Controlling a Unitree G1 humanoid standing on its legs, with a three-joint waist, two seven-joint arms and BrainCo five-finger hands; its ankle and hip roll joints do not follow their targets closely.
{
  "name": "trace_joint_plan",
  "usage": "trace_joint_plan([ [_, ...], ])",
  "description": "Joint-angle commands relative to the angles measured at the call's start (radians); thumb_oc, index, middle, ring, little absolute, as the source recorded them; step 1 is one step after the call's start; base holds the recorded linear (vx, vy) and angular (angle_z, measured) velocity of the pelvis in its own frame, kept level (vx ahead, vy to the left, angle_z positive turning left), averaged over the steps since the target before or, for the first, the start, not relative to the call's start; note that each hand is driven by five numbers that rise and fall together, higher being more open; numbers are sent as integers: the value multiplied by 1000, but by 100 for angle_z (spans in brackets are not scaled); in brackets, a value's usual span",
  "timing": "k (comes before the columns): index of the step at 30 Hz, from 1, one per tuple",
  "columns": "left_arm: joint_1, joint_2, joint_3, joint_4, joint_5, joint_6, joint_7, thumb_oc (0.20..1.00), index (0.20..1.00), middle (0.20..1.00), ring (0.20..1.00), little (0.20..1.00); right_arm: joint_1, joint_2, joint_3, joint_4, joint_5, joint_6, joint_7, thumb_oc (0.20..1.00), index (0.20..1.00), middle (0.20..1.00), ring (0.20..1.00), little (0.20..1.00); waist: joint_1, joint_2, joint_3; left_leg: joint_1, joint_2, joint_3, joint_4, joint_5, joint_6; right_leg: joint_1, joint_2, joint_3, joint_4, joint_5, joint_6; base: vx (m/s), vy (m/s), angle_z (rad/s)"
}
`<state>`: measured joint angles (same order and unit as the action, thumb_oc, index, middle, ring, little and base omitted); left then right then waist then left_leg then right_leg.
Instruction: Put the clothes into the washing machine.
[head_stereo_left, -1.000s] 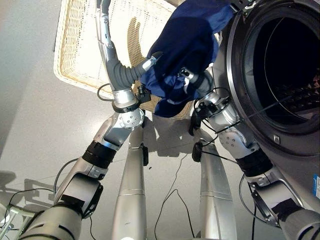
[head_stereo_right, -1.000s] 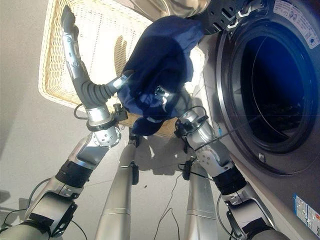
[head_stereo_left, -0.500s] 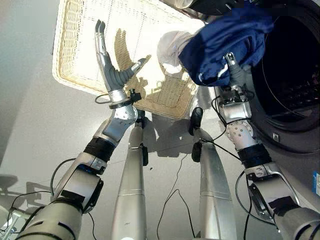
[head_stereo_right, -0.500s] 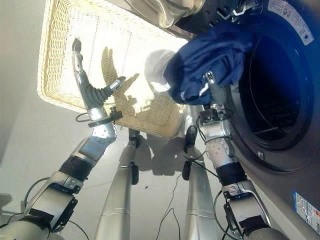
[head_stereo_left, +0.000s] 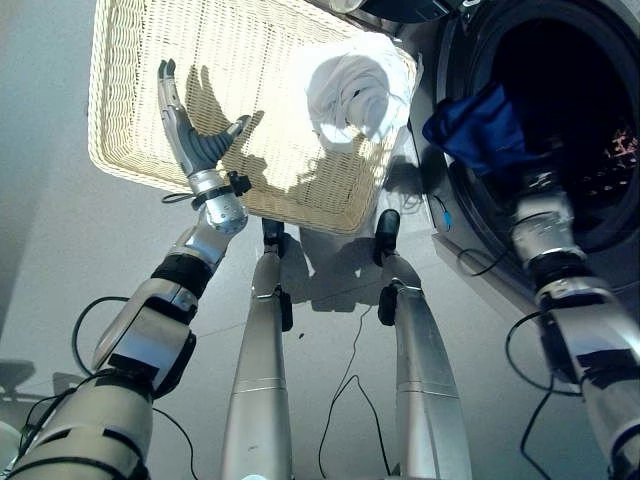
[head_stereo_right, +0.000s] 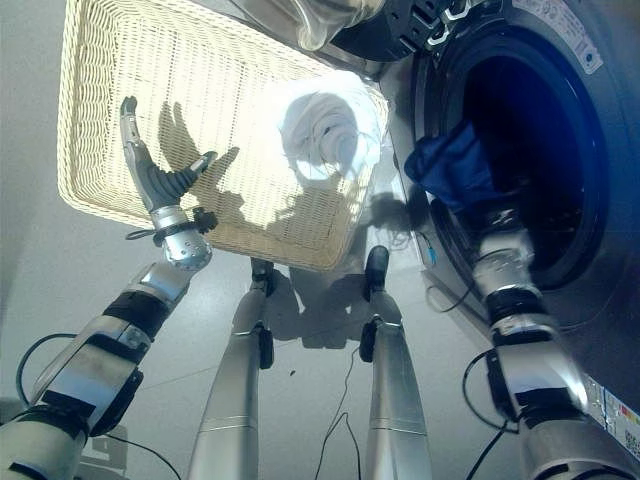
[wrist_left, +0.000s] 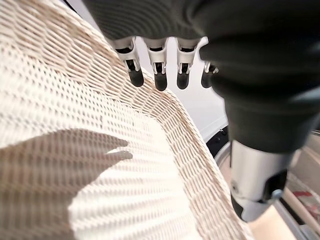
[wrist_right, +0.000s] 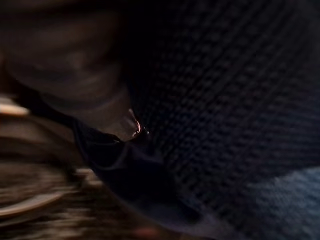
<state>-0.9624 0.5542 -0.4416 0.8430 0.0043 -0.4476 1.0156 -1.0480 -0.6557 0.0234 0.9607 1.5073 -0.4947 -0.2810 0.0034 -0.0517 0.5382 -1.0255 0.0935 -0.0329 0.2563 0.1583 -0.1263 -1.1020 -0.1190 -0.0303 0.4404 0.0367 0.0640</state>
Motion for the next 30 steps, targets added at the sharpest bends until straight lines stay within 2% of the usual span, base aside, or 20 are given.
trace_joint_plan([
  [1, 20, 59, 20, -16, -30, -5, -10, 1000, 1000, 1000, 1000, 1000, 4, -190, -55, -64, -118, -235, -228, 200, 200, 200, 200, 200, -37, 4, -18, 0, -29, -46, 89, -86, 16, 59, 17, -74, -84, 119, 78, -17, -31, -1],
  [2, 14, 65, 21, -13, -34, -2, -13, 1000, 1000, 1000, 1000, 1000, -5, -200, -57, -69, -125, -236, -243, 200, 200, 200, 200, 200, -39, 1, -18, -9, -30, -46, 87, -77, 17, 51, 16, -74, -88, 128, 77, 0, 0, 0],
  [3, 12, 75, 19, 1, -50, 6, -25, 1000, 1000, 1000, 1000, 1000, -18, -239, -57, -71, -196, -247, -322, 200, 200, 200, 200, 200, -43, -6, -18, 1, -27, -48, 87, -87, 17, 61, 20, -74, -91, 123, 79, 0, 0, 0],
  [4, 11, 87, 22, 17, -60, 2, -40, 1000, 1000, 1000, 1000, 1000, -22, -268, -55, -70, -228, -242, -348, 200, 200, 200, 200, 200, -45, -10, -18, 3, -28, -51, 90, -89, 19, 65, 20, -73, -92, 123, 78, -3, -3, -4],
  [6, -2, 101, 26, 34, -78, 6, -64, 1000, 1000, 1000, 1000, 1000, -27, -299, -41, -69, -277, -203, -356, 583, 583, 583, 583, 583, -49, -16, -18, 7, -31, -54, 95, -92, 22, 70, 23, -72, -91, 121, 76, 0, 0, 0],
  [7, -8, 108, 29, 41, -84, 7, -76, 1000, 1000, 1000, 1000, 1000, -31, -309, -32, -69, -274, -180, -340, 1000, 1000, 1000, 1000, 1000, -50, -18, -18, 9, -33, -56, 96, -94, 24, 73, 25, -71, -93, 119, 74, 0, 0, 0],
  [8, -13, 113, 31, 52, -87, 2, -86, 1000, 1000, 1000, 1000, 1000, -34, -316, -26, -55, -277, -146, -305, 1000, 1000, 1000, 1000, 1000, -49, -19, -18, 13, -34, -57, 95, -95, 26, 76, 25, -71, -93, 117, 73, 0, 0, 0],
  [9, -18, 115, 31, 54, -88, 1, -89, 1000, 1000, 1000, 1000, 1000, -38, -319, -25, -50, -273, -145, -300, 1000, 1000, 1000, 1000, 1000, -50, -20, -18, 5, -36, -57, 93, -86, 26, 69, 24, -71, -96, 124, 72, 0, 0, 0],
  [11, -37, 120, 29, 79, -94, -10, -114, 1000, 1000, 1000, 1000, 1000, -41, -321, 0, 20, -295, -25, -239, 1000, 1000, 1000, 1000, 1000, -44, -17, -18, 13, -41, -60, 87, -85, 29, 76, 20, -73, -100, 122, 70, 0, 0, 0],
  [12, -42, 121, 27, 81, -96, -11, -117, 1000, 1000, 1000, 1000, 1000, -45, -322, 6, 26, -297, -1, -239, 1000, 1000, 1000, 1000, 1000, -44, -17, -18, 11, -43, -61, 86, -83, 29, 74, 19, -74, -101, 124, 70, 16, -28, 4],
  [13, -46, 120, 26, 84, -93, -13, -123, 1000, 1000, 1000, 1000, 1000, -44, -321, 23, 57, -331, 75, -264, 1000, 1000, 1000, 1000, 1000, -41, -16, -18, 12, -44, -61, 87, -86, 30, 76, 19, -75, -102, 121, 69, 23, -42, 5],
  [14, -56, 115, 16, 88, -86, -11, -128, 1000, 1000, 1000, 1000, 1000, -45, -312, 67, 125, -457, 203, -245, 1000, 1000, 1000, 1000, 1000, -34, -12, -18, 21, -45, -61, 84, -91, 31, 83, 16, -79, -102, 117, 71, 10, -36, 6],
  [16, -63, 115, 10, 87, -90, -6, -128, 1000, 1000, 1000, 1000, 1000, -54, -311, 91, 129, -471, 233, -256, 1000, 1000, 1000, 1000, 1000, -34, -11, -18, 18, -49, -64, 85, -91, 33, 81, 17, -79, -103, 118, 70, 10, -32, 7],
  [17, -95, 111, -23, 85, -98, 8, -128, 1000, 1000, 1000, 1000, 1000, -103, -298, 200, 200, -584, 350, -279, 1000, 1000, 1000, 1000, 1000, -21, -6, -18, 11, -54, -68, 83, -92, 37, 72, 14, -85, -104, 118, 67, 19, -47, 6],
  [20, -113, 110, -41, 82, -99, 14, -131, 1000, 1000, 1000, 1000, 1000, -152, -283, 265, 247, -641, 411, -309, 1000, 1000, 1000, 1000, 1000, -12, 2, -18, 4, -56, -70, 79, -92, 40, 67, 9, -94, -106, 117, 67, 0, -40, 5],
  [21, -113, 110, -41, 82, -99, 14, -131, 1000, 1000, 1000, 1000, 1000, -152, -283, 265, 247, -641, 411, -309, 1000, 1000, 1000, 1000, 1000, -12, 2, -18, 4, -56, -70, 79, -92, 40, 67, 9, -94, -106, 117, 67, 12, -44, 2],
  [22, -117, 105, -43, 82, -92, 14, -130, 1000, 1000, 1000, 1000, 1000, -167, -269, 284, 244, -762, 449, -340, 1000, 1000, 1000, 1000, 1000, -9, 7, -18, 1, -58, -69, 75, -92, 41, 64, 5, -98, -107, 117, 68, 0, 0, 0],
  [25, -126, 96, -45, 76, -90, 23, -120, 1000, 1000, 1000, 1000, 1000, -184, -247, 322, 213, -869, 457, -386, 1000, 1000, 1000, 1000, 1000, -9, 14, -18, -15, -62, -68, 69, -83, 44, 46, 2, -99, -108, 123, 68, 0, 0, 0],
  [27, -118, 86, -39, 73, -89, 26, -118, 1000, 1000, 1000, 1000, 1000, -189, -223, 374, 120, -1044, 482, -455, 1000, 1000, 1000, 1000, 1000, -10, 20, -18, -8, -60, -61, 65, -91, 45, 47, 3, -96, -103, 111, 68, -6, 24, 3],
  [30, -137, 76, -38, 81, -82, 29, -123, 1000, 1000, 1000, 1000, 1000, -205, -194, 427, 25, -1212, 495, -468, 1000, 1000, 1000, 1000, 1000, -16, 28, -18, -20, -61, -54, 54, -80, 45, 29, -1, -93, -103, 111, 68, -29, 45, 1],
])
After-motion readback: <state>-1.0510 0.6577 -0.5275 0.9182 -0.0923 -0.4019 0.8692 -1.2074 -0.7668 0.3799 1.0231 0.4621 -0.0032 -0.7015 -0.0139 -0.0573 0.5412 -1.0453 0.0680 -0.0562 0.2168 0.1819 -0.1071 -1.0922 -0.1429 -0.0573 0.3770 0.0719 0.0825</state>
